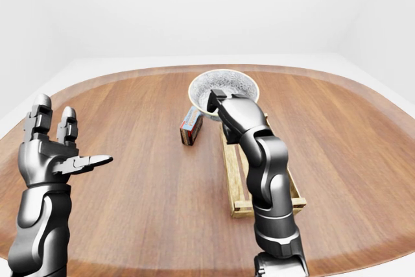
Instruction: Pick up the bowl on the left and put it in the tray.
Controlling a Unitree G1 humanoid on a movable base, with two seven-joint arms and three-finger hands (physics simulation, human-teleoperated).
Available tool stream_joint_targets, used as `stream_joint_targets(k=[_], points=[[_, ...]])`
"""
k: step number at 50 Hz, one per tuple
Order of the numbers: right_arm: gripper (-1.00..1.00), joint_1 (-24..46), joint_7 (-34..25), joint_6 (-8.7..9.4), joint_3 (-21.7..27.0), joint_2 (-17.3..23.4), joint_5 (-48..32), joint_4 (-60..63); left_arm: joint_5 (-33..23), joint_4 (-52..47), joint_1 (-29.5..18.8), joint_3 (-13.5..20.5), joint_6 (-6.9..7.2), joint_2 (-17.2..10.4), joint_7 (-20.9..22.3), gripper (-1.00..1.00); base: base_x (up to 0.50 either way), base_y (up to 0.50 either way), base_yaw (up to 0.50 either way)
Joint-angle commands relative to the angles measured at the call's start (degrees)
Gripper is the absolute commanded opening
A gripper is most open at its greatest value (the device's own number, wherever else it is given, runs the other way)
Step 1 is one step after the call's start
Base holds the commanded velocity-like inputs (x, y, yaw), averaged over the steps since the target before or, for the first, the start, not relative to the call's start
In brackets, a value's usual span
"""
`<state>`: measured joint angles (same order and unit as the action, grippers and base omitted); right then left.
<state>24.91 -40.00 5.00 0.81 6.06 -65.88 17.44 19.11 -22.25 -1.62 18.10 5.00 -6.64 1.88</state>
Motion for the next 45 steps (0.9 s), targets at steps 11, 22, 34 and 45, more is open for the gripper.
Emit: stream_joint_targets(k=[11,22,34,45], points=[[-1.0,-2.41,0.0,0.0,4.62,6.0,11.87,-3.74,-0.23,-0.41,0.17,-0.1,0.0,0.13,-0.05,1.0,0.0,0.0,0.0],[-1.0,-3.95,0.0,0.0,6.27,7.67,19.05,-8.74,-0.48,-0.23,0.26,-0.29,0.0,0.25,-0.02,1.0,0.0,0.0,0.0],[-1.0,-5.62,5.42,0.0,7.5,9.14,24.43,-13.87,-0.86,-0.01,0.44,-0.64,0.0,0.47,0.14,1.0,0.0,0.0,0.0],[-1.0,-4.26,11.87,0.0,7.07,10.34,21.92,-18.88,-0.98,0.32,0.42,-0.72,0.0,0.52,0.28,1.0,0.0,0.0,0.0]])
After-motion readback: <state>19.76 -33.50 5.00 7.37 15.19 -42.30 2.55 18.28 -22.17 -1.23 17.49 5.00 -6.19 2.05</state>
